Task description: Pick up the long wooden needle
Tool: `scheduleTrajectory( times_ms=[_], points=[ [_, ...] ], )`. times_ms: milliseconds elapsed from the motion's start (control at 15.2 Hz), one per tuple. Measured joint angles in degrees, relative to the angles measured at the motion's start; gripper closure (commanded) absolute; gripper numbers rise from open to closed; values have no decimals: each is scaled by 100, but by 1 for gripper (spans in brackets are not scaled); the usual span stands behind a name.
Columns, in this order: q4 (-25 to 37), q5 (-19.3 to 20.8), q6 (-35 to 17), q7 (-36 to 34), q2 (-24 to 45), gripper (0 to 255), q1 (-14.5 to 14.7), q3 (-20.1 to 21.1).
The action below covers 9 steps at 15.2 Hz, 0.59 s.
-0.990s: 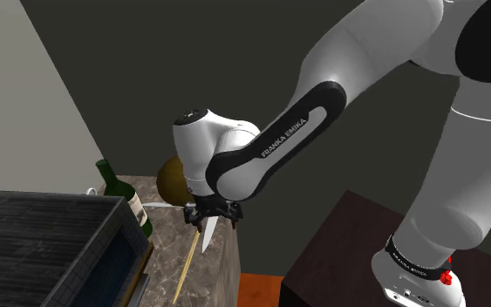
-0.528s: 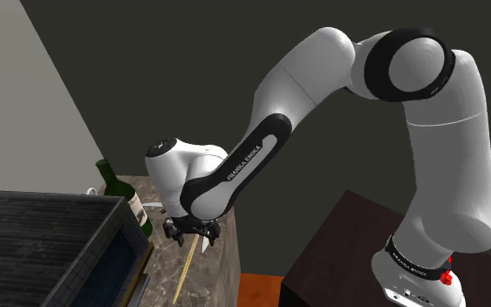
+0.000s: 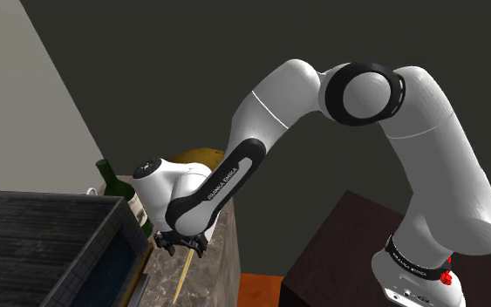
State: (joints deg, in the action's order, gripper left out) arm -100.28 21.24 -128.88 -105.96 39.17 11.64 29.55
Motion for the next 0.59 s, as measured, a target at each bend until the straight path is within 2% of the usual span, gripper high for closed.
scheduleTrajectory(
  times_ms=[264,330,594],
  points=[
    [33,101,-177,-56,220,0,76,-91],
    [33,109,-191,-64,235,255,84,-96],
    [75,117,-209,-70,227,255,94,-95]
  ],
)
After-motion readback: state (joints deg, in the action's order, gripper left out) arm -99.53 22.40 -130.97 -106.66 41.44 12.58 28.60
